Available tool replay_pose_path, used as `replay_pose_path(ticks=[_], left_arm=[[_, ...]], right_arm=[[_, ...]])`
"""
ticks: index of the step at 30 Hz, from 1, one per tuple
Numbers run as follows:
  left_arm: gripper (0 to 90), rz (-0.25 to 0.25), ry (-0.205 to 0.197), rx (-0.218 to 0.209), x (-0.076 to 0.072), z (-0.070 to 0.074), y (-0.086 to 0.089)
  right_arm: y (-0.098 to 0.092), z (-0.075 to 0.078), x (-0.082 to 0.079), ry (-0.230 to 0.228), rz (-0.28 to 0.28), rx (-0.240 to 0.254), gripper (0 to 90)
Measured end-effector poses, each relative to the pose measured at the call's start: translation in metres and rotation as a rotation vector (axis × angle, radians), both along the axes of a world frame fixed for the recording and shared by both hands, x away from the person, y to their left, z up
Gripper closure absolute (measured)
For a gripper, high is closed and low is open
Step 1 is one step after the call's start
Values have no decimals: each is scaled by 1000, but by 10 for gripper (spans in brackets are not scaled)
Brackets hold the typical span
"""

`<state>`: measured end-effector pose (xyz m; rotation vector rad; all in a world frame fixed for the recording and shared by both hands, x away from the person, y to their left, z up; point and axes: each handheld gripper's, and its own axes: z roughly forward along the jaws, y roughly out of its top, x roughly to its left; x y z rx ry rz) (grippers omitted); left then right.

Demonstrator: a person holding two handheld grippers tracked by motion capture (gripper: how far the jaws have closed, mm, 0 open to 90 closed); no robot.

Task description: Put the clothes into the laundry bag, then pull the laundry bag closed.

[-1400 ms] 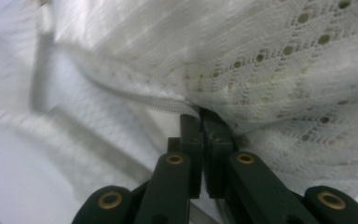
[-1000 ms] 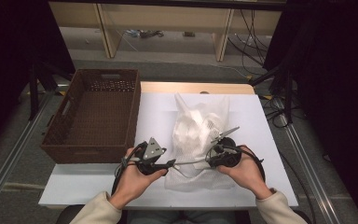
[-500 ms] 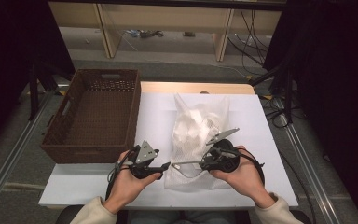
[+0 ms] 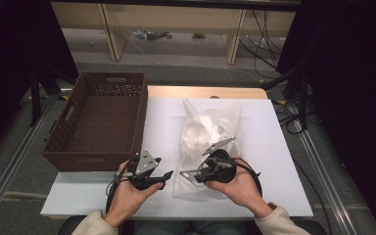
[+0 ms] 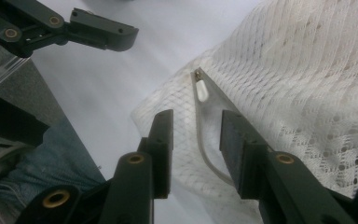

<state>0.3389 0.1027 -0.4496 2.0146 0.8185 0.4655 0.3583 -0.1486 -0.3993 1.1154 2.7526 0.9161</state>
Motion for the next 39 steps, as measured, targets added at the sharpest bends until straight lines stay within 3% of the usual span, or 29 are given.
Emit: replay_pose_path(ticks=[7,16,19,21,22,28,29,34,36,37,39], left_arm=[[384,12,-7,-17,0,0,-2],[383,19,-9,-14,0,0,-1],[383,15,-7,-1,1,1,0],[383,26,2,-25,1,-1,-1],[383,17,-3,-10,2,-1,0],[395,15,48,27,4,-4,-2],[398,18,49,31,4,-5,-3],[404,12,61,34,7,-9,-4],[408,1,57,55,9,-9,-4],[410,-2,66,57,9,-10,-4],[412,8,83,45,8,-13,-6]], right_arm=[[1,1,0,7,-19,-4,655],[0,0,1,-5,-4,4,653],[-1,1,1,-11,-18,8,658],[0,0,1,-5,-24,6,669],[0,-1,1,1,-36,-4,677],[3,-9,4,14,-11,6,703],[3,-9,2,31,-41,3,710],[2,-13,6,12,-43,7,746],[4,-14,6,7,-39,2,752],[6,-14,5,23,-57,-5,755],[9,-16,7,9,-46,-5,765]])
